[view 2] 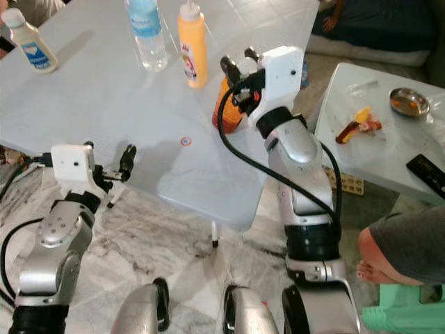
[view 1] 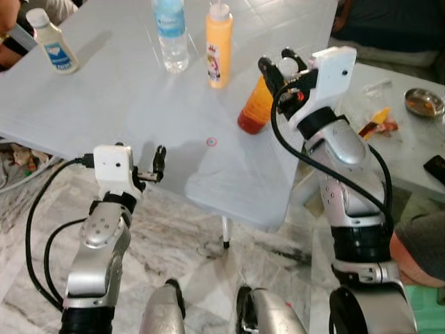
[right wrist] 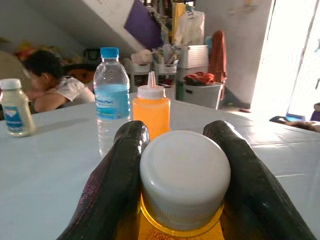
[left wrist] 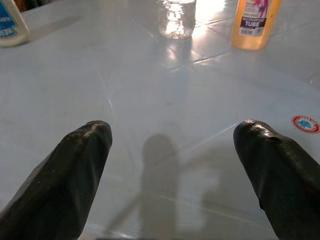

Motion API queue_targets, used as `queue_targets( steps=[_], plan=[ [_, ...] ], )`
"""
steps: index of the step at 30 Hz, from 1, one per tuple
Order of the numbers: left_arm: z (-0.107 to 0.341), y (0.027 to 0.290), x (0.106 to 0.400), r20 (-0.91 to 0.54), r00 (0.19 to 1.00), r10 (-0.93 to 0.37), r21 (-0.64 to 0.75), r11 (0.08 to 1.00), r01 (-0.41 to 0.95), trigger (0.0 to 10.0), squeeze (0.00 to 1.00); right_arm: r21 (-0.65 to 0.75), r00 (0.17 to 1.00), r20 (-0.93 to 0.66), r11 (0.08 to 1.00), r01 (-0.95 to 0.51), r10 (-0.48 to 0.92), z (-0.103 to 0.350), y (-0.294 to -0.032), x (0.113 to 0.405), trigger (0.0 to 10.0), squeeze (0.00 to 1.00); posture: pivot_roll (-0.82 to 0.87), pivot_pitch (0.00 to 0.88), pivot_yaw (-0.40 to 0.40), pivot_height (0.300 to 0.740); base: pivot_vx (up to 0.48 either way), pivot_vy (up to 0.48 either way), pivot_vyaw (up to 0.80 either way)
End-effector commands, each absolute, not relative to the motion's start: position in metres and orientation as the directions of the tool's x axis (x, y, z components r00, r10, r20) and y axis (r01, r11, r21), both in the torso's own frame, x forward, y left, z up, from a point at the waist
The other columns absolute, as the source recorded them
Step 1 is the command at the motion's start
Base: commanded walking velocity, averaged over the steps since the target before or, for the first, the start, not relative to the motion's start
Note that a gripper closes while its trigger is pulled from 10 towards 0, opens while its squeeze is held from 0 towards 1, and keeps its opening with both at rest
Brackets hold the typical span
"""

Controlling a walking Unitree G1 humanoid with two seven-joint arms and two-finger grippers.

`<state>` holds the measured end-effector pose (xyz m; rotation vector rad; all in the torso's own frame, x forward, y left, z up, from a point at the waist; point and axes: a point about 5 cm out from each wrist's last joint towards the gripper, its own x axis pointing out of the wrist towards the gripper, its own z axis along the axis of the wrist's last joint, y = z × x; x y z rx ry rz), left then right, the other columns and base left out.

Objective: Restocking fridge

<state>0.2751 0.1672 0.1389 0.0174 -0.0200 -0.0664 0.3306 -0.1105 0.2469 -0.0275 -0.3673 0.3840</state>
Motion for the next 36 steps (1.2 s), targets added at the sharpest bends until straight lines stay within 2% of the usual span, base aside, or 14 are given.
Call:
queue_targets(
  steps=[1, 5, 9, 15, 17, 20, 21, 24, 29, 32, 34, 36],
  plan=[
    [0.137, 0.17, 0.276, 0.014, 0.999, -0.047, 0.022, 0.999, 0.046, 10.0, 0.0, -0.092, 0.887, 0.278, 0.93, -0.357, 0.368, 0.231, -0.11, 0.331, 10.0, 0.0, 0.06, 0.141, -0.021, 0.74, -0.24, 0.0, 0.0],
    [0.136, 0.172, 0.28, 0.016, 1.0, -0.022, 0.014, 1.0, 0.022, 10.0, 0.0, -0.047, 0.883, 0.298, 0.929, -0.366, 0.363, 0.23, -0.109, 0.328, 10.0, 0.0, 0.05, 0.128, -0.023, 0.74, -0.283, 0.0, 0.0],
    [0.139, 0.175, 0.285, 0.028, 1.0, 0.0, 0.013, 1.0, -0.001, 10.0, 0.0, -0.01, 0.881, 0.241, 0.909, -0.417, 0.407, 0.216, -0.108, 0.321, 10.0, 0.0, 0.05, 0.126, -0.022, 0.74, -0.312, 0.0, 0.0],
    [0.138, 0.177, 0.286, 0.03, 1.0, 0.002, 0.019, 1.0, -0.003, 10.0, 0.0, 0.004, 0.905, 0.226, 0.928, -0.371, 0.361, 0.207, -0.114, 0.321, 10.0, 0.0, 0.05, 0.12, -0.024, 0.74, -0.328, 0.0, 0.0],
    [0.138, 0.177, 0.286, 0.031, 1.0, 0.002, 0.021, 1.0, -0.003, 10.0, 0.0, -0.085, 0.935, 0.2, 0.956, -0.281, 0.293, 0.202, -0.118, 0.323, 10.0, 0.0, 0.05, 0.12, -0.024, 0.74, -0.33, 0.0, 0.0],
    [0.138, 0.178, 0.287, 0.033, 0.999, 0.006, 0.023, 1.0, -0.007, 10.0, 0.0, 0.01, 0.943, 0.144, 0.953, -0.304, 0.3, 0.192, -0.116, 0.321, 10.0, 0.0, 0.05, 0.13, -0.026, 0.74, -0.331, 0.0, 0.0],
    [0.138, 0.178, 0.287, 0.035, 0.999, 0.006, 0.024, 1.0, -0.007, 10.0, 0.0, -0.004, 0.949, 0.152, 0.96, -0.281, 0.278, 0.192, -0.117, 0.322, 10.0, 0.0, 0.05, 0.136, -0.027, 0.74, -0.322, 0.0, 0.0],
    [0.138, 0.179, 0.287, 0.038, 0.999, 0.009, 0.024, 1.0, -0.01, 10.0, 0.0, 0.002, 0.932, 0.147, 0.942, -0.335, 0.331, 0.192, -0.112, 0.319, 10.0, 0.0, 0.05, 0.134, -0.027, 0.74, -0.311, 0.0, 0.0],
    [0.138, 0.179, 0.286, 0.045, 0.999, 0.008, 0.028, 1.0, -0.009, 10.0, 0.0, -0.021, 0.927, 0.165, 0.941, -0.337, 0.336, 0.193, -0.11, 0.316, 10.0, 0.0, 0.05, 0.14, -0.028, 0.74, -0.118, 0.0, 0.0],
    [0.138, 0.179, 0.286, 0.051, 0.999, 0.012, 0.032, 0.999, -0.014, 10.0, 0.0, -0.025, 0.92, 0.176, 0.936, -0.351, 0.35, 0.194, -0.108, 0.315, 10.0, 0.0, 0.05, 0.141, -0.028, 0.74, 0.0, 0.0, 0.73],
    [0.138, 0.183, 0.285, 0.058, 0.997, 0.044, 0.039, 0.998, -0.046, 10.0, 0.0, -0.022, 0.916, 0.179, 0.932, -0.361, 0.359, 0.195, -0.107, 0.314, 10.0, 0.0, 0.05, 0.141, -0.03, 0.74, 0.0, 0.0, 0.8],
    [0.136, 0.194, 0.286, 0.067, 0.987, 0.149, 0.083, 0.985, -0.154, 10.0, 0.0, -0.018, 0.912, 0.182, 0.928, -0.372, 0.369, 0.195, -0.105, 0.313, 10.0, 0.0, 0.06, 0.141, -0.031, 0.74, 0.0, 0.0, 0.8]
  ],
)
